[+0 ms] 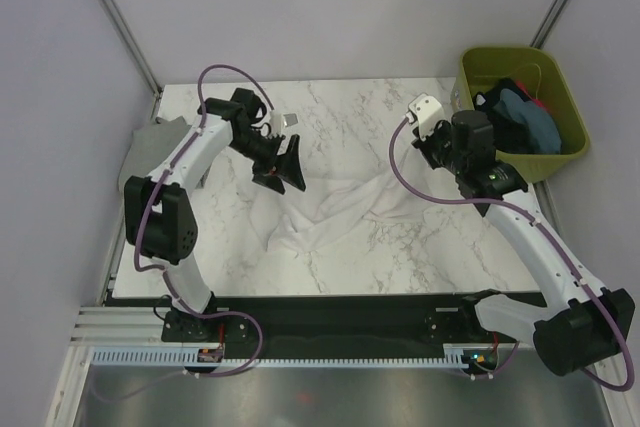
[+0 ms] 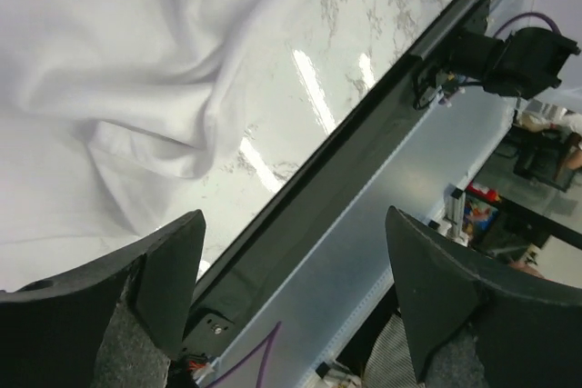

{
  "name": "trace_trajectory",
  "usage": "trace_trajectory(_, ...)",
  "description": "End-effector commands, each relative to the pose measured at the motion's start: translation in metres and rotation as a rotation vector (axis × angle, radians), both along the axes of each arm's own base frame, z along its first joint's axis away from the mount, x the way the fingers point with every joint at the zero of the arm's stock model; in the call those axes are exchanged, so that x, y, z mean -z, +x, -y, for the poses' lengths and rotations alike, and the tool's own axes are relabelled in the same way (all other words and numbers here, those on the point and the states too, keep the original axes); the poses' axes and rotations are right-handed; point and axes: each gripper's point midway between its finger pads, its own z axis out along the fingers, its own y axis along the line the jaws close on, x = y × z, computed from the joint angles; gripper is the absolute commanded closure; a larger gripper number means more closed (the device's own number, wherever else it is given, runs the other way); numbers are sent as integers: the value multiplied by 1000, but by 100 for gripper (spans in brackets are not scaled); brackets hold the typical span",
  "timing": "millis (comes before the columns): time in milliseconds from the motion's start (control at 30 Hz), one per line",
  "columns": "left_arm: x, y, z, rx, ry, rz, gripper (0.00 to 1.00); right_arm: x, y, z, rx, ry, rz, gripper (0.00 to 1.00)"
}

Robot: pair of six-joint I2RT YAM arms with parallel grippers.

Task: Fold and stack the t-shirts
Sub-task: Flatten the tshirt out

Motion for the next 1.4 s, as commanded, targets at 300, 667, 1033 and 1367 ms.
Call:
trace_trajectory(300,87,21,-83,291,314,149,41,-15,6,6,35,62,25,100)
trace_trajectory(667,102,39,-70,207,284,23,41,-5,5,12,49,65,3,100)
trace_trajectory(1033,113,36,-52,209,220,-40,44,-7,8,12,49,66,9,100)
trace_trajectory(1367,133,27,-39,241,191,-103,50,-8,8,16,61,66,13,100)
